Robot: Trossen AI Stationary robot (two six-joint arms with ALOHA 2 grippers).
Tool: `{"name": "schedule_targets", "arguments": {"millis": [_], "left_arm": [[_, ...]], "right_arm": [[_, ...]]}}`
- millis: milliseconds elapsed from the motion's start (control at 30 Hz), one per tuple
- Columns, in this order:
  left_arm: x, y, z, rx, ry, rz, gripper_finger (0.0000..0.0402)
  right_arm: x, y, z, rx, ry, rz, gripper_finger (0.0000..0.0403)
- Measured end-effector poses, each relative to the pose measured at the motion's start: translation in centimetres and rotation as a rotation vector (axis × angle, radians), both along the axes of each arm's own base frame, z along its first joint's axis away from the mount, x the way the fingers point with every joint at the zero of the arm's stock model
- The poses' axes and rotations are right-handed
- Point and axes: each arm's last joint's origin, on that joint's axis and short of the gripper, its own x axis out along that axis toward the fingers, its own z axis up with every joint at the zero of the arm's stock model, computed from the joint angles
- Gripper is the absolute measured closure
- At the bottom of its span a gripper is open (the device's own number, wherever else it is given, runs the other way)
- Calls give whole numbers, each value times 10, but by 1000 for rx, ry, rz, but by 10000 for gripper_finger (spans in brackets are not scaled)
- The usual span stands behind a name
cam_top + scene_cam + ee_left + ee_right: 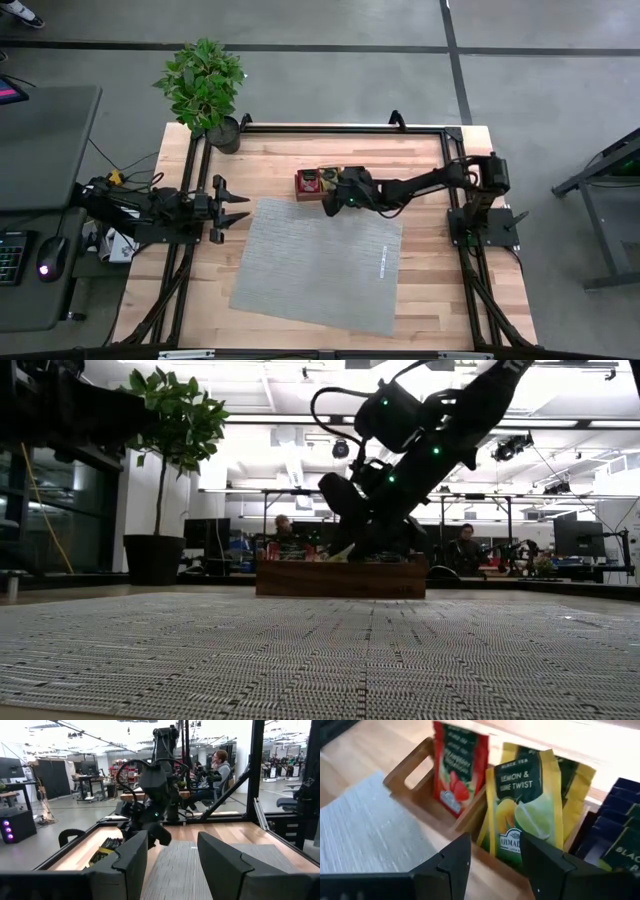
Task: Pick & Place Tea
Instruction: Adjust the yellow tea bag
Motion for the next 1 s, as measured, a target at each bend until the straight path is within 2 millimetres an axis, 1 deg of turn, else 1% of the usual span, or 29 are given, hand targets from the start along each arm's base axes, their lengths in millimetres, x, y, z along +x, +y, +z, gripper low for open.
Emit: {"name": "schedule_targets", "arguments": {"millis": [167,367,667,900,1000], "left_arm": [[0,0,-2,-1,21,-1,231],[0,0,-2,-1,22,-1,231],[0,0,-3,-1,25,-2,231],[0,0,-3,-1,25,-5,231],[0,0,-3,-2,25,-5,231]], "right_arm": [[-2,-8,-1,29,-10,-50,237],[-1,-13,1,42,-33,-59,237],[8,-12,11,73,-180,9,237],[12,-12,18,66,-258,6,237],[11,-14,17,111,-280,-33,237]]}}
